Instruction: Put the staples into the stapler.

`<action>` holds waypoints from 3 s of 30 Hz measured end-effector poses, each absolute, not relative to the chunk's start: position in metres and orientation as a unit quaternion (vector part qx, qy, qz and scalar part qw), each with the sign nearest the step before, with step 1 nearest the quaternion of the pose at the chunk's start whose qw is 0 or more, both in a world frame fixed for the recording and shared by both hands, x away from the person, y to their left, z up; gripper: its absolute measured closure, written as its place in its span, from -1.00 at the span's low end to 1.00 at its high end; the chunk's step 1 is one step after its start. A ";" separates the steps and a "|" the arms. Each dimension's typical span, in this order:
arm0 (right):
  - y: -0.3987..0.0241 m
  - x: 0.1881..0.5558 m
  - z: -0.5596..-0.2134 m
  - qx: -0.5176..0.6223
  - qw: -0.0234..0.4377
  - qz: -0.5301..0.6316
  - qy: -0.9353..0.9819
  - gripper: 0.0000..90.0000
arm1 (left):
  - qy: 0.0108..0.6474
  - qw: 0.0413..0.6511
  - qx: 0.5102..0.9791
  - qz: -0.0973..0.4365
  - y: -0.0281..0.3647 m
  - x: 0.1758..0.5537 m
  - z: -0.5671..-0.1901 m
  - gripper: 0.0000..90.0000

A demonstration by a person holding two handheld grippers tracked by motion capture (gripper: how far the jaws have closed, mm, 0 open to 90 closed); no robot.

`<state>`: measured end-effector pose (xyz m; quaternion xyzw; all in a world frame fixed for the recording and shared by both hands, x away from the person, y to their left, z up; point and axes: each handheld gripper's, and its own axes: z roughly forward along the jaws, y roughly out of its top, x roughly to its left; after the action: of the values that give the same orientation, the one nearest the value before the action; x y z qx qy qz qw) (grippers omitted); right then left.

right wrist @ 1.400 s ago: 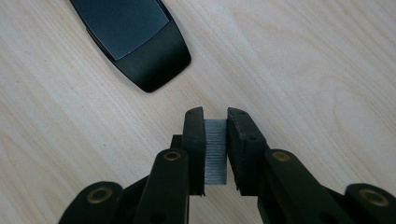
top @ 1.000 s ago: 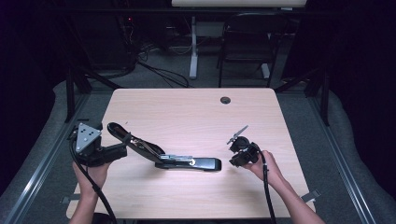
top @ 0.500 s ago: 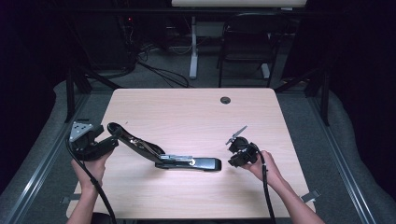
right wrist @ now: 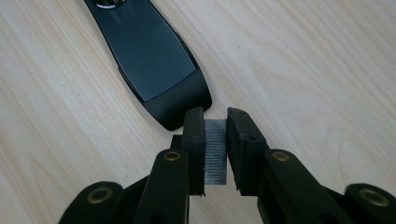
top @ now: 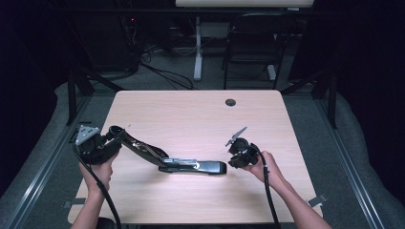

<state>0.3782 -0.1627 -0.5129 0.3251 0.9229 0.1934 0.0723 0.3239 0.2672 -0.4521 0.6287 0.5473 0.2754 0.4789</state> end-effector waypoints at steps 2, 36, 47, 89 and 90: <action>-0.161 0.379 -0.511 0.326 0.075 0.207 0.919 0.74 | 0.549 0.481 0.627 0.274 0.267 0.324 -0.452 0.38; -0.117 0.401 -0.495 0.263 0.068 0.248 0.930 0.74 | 0.546 0.475 0.628 0.284 0.266 0.325 -0.453 0.38; -0.103 0.402 -0.489 0.239 0.071 0.251 0.935 0.74 | 0.541 0.480 0.628 0.287 0.265 0.324 -0.453 0.38; -0.063 0.408 -0.485 0.160 0.048 0.276 0.946 0.74 | 0.533 0.487 0.630 0.285 0.266 0.324 -0.454 0.38; -0.062 0.408 -0.485 0.157 0.048 0.276 0.947 0.74 | 0.533 0.487 0.630 0.285 0.266 0.324 -0.454 0.37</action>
<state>0.4082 -0.0617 -0.4850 0.1575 0.9470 0.2759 0.0479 0.3245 0.2660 -0.4540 0.6303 0.5327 0.2855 0.4873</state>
